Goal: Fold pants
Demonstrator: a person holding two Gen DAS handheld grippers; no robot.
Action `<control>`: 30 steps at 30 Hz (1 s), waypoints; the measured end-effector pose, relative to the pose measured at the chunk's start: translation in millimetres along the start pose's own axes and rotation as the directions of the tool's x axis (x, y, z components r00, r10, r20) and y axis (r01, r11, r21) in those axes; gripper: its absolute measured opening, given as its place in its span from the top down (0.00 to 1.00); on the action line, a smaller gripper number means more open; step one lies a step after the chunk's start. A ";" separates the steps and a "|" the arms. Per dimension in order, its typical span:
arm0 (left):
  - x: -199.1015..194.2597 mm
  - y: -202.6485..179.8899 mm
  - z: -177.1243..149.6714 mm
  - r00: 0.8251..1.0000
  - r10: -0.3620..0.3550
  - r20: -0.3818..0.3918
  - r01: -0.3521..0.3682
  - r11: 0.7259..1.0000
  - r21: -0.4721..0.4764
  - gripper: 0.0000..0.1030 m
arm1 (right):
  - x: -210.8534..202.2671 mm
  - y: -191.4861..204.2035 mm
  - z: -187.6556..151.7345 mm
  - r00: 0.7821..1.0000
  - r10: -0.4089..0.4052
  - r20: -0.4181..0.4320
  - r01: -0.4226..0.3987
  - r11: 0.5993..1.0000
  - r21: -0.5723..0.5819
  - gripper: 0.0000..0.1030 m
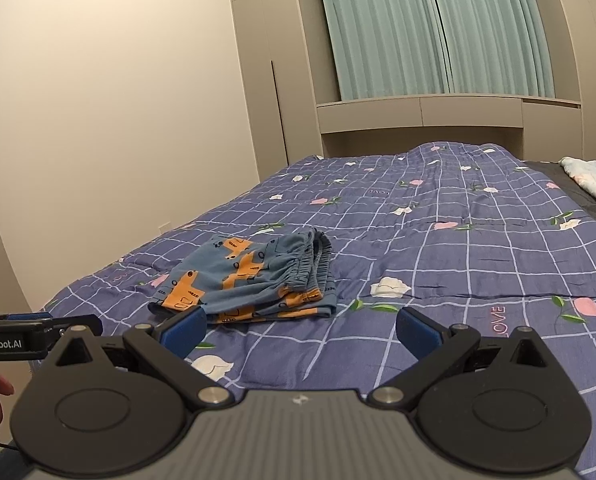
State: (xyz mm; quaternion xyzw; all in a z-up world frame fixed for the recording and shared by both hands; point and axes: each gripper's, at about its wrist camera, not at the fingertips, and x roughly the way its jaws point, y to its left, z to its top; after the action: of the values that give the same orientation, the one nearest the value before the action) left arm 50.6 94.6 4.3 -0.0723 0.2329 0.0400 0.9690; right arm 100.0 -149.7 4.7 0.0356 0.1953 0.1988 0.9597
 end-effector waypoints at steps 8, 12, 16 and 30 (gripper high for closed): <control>0.5 0.2 -0.5 1.000 0.002 -0.002 -0.002 1.000 -0.001 0.01 | 1.5 2.5 -0.8 1.000 0.003 -0.004 -0.003 1.000 -0.004 0.00; 1.5 0.1 -0.9 1.000 0.005 -0.008 -0.005 1.000 -0.002 0.01 | 1.7 2.7 -1.8 1.000 0.004 -0.006 -0.004 1.000 -0.005 0.00; 2.2 -0.5 -1.4 1.000 0.006 -0.011 -0.006 1.000 -0.001 0.01 | 3.1 2.3 -2.5 1.000 0.004 -0.010 -0.004 1.000 -0.004 0.00; 3.2 0.2 -3.1 1.000 0.000 -0.021 0.000 1.000 0.000 0.01 | 3.8 0.3 -4.3 1.000 0.003 -0.013 -0.003 1.000 -0.001 0.00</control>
State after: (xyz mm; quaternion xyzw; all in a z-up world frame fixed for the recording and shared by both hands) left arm 52.0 94.5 0.0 -0.0726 0.2431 0.0391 0.9665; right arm 101.5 -147.9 -0.7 0.0340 0.2013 0.2006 0.9582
